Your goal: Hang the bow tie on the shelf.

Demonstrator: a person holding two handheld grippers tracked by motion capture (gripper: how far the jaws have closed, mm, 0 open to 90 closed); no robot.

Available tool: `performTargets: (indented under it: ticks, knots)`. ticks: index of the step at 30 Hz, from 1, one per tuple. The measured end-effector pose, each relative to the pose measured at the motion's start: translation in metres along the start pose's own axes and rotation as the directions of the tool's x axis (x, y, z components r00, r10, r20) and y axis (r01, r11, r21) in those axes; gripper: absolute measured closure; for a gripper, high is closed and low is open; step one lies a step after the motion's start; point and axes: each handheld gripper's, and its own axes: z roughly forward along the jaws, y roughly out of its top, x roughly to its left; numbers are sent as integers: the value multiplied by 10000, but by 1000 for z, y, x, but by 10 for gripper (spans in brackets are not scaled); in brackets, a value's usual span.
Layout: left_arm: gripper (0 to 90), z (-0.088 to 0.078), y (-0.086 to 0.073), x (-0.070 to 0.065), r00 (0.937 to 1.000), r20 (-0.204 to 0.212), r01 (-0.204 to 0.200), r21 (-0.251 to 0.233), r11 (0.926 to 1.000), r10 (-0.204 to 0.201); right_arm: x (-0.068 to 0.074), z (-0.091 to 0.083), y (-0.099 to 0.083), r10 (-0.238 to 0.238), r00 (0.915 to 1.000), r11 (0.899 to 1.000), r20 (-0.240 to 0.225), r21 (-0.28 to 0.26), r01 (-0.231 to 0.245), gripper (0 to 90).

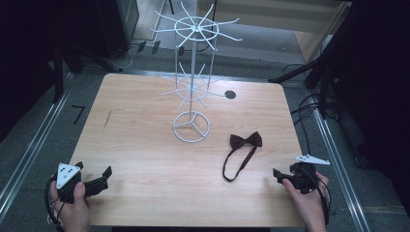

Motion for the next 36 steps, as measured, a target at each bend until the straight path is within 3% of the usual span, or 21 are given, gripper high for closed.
performTargets:
  ticks: [3,9,11,19,20,23,24,27,32,36]
  knots:
    - [0,0,0,1,10000,43,71,38,10000,-71,9,6,10,-495,9988,9972,52,555,491,295]
    - [1,1,0,2,9999,98,140,14,9999,-140,22,13,29,-916,9958,9913,-68,940,919,293]
    - [1,1,0,1,9999,81,105,12,9999,-105,29,19,42,-1308,9914,9843,-35,1195,1302,282]
    - [1,1,0,1,9999,123,114,49,9999,-115,42,31,70,-1965,9805,9648,17,1786,1930,259]
    - [1,1,1,1,9998,167,68,64,10000,-69,46,34,78,-2197,9756,9566,-17,1959,2158,251]
    - [1,2,1,0,9998,191,12,101,9999,-14,48,37,83,-2353,9719,9512,-32,2046,2310,251]
    - [1,2,1,1,9997,232,45,107,9999,-47,50,40,90,-2534,9673,9450,-38,2127,2484,254]
    - [1,2,1,2,9996,263,97,80,9999,-99,50,42,95,-2576,9662,9415,-103,2223,2534,253]
    - [1,3,1,0,9996,272,-49,158,9999,44,51,50,113,-2876,9572,9249,-331,2499,2865,267]
    - [1,3,1,0,9996,290,-13,156,9999,8,51,53,121,-2823,9580,9220,-513,2615,2857,270]
